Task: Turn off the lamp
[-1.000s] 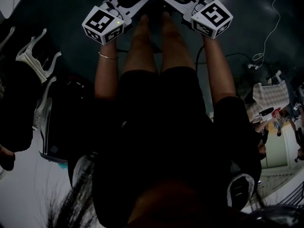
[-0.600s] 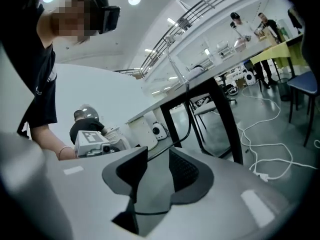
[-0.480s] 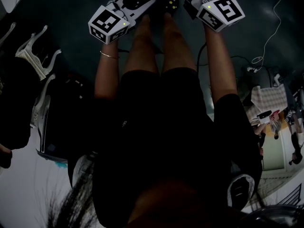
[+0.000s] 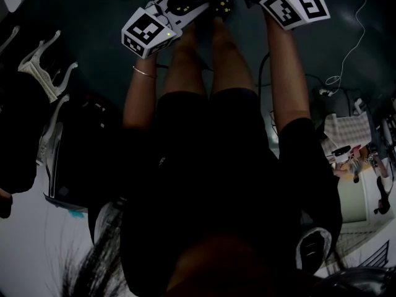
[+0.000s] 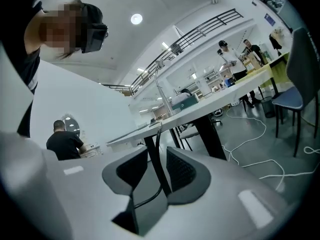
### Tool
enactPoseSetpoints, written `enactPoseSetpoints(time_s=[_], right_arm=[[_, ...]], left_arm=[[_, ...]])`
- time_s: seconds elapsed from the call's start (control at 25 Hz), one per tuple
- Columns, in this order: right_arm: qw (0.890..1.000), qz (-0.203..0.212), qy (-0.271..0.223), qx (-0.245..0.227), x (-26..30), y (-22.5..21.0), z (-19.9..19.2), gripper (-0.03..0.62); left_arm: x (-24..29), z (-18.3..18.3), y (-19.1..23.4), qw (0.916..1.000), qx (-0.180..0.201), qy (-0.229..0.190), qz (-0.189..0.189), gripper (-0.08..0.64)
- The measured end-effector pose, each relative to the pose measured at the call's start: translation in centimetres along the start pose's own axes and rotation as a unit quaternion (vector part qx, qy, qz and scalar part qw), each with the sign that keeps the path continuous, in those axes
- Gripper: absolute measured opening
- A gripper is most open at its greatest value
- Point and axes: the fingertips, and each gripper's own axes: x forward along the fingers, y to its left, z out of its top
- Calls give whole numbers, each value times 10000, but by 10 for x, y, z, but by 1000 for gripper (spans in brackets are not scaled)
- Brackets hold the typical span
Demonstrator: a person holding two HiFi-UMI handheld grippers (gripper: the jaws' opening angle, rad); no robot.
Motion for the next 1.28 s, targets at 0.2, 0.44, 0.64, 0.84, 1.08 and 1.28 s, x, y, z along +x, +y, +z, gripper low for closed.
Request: enactPoseSetpoints(time_s=[0.2, 0.44, 0.64, 0.84, 1.08, 1.28], right_arm=[[9998, 3, -175, 75, 8, -5, 14, 104], [9997, 216, -121, 88, 13, 1, 15, 20], [9995, 300, -9, 16, 11, 6, 11, 14], [9993, 361, -3, -71, 7, 11, 13, 14], [9988, 477, -94, -29, 2, 19, 15, 14], [9987, 505, -74, 88, 1, 20, 12, 14]], left_arm=[[-1, -3, 1, 10000, 44, 34, -32, 71], [-2, -10, -2, 9999, 47, 80, -49, 71], [-6, -9, 8, 9998, -76, -46, 184, 71], [-11, -12, 18, 9991, -98, -45, 404, 71], [-12, -21, 28, 9977, -250, 66, 625, 74], [-14, -20, 34, 9953, -693, -132, 661, 80]])
